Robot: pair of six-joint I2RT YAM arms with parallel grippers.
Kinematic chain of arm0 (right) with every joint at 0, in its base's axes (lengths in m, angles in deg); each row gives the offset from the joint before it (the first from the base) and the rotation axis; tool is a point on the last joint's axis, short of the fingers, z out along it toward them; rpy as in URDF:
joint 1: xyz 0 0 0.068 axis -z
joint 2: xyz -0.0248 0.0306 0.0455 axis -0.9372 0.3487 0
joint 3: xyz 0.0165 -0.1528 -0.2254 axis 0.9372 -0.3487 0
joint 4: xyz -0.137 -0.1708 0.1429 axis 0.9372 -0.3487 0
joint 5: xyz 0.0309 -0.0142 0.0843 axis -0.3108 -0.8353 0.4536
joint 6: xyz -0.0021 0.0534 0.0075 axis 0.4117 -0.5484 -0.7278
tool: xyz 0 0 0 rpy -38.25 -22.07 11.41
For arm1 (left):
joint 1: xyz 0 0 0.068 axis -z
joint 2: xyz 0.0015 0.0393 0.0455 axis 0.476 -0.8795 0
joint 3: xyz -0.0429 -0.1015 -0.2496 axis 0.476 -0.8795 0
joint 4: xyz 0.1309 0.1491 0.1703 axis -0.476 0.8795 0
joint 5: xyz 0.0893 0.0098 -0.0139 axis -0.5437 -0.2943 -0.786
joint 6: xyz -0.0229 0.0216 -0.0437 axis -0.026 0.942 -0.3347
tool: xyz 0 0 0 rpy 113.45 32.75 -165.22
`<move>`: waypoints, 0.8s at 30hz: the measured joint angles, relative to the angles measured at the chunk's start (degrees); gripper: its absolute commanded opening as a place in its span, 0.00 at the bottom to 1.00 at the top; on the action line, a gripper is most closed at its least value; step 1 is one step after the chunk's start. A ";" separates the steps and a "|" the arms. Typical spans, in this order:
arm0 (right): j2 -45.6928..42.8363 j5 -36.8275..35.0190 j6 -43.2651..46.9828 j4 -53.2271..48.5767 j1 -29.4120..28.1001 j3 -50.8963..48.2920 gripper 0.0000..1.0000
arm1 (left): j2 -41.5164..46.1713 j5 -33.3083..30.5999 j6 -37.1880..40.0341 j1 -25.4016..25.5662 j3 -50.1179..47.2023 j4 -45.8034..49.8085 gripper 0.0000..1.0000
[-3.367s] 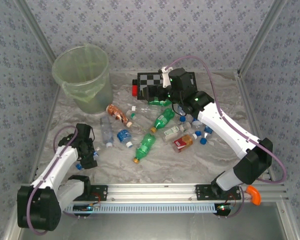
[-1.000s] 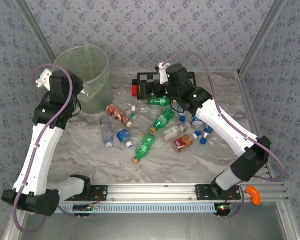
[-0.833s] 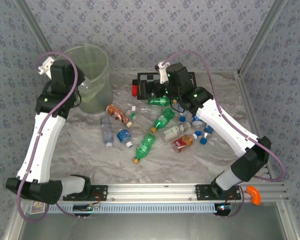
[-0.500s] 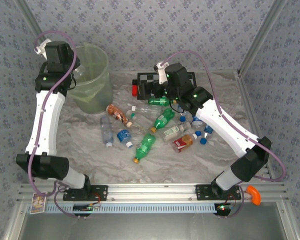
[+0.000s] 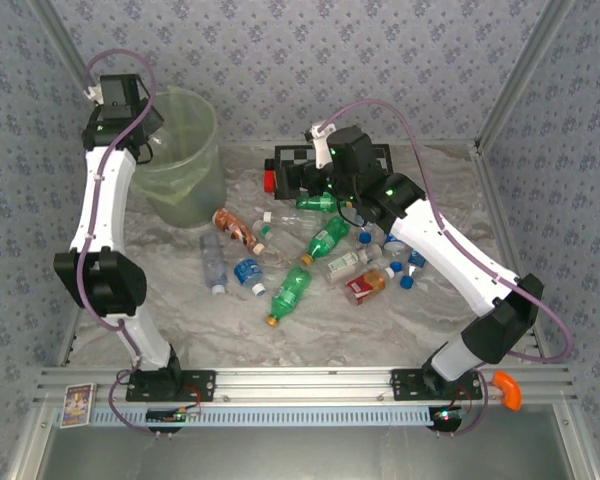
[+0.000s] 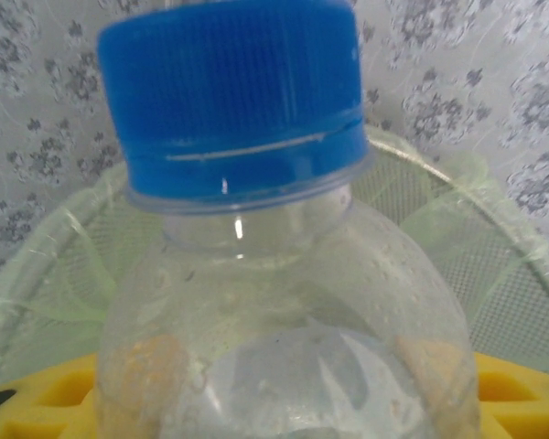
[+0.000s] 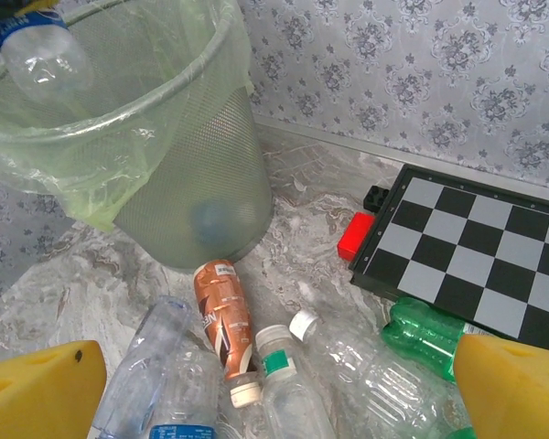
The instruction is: Put the plastic bottles in the bin
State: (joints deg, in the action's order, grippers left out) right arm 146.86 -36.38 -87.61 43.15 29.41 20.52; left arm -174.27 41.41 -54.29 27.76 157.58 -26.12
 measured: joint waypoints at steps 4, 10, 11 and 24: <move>0.00 -0.17 0.02 0.00 -0.09 0.00 0.99 | -0.68 0.66 0.35 0.00 0.76 2.03 0.77; 0.00 -0.15 0.20 -0.20 -0.09 0.00 0.99 | -0.63 2.43 0.76 0.00 2.19 3.13 0.99; 0.00 -0.15 0.20 -0.33 -0.09 0.00 0.99 | -0.55 2.62 0.66 0.00 2.19 3.34 1.00; 0.44 1.01 0.17 -1.27 -0.92 0.04 0.99 | 14.62 6.14 -0.48 0.76 -10.08 5.75 0.99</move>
State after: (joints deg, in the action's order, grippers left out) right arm 147.30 -35.37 -87.43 41.88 28.49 20.57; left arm -159.64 47.55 -54.77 28.52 147.50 -20.37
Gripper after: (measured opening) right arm 0.994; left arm 0.996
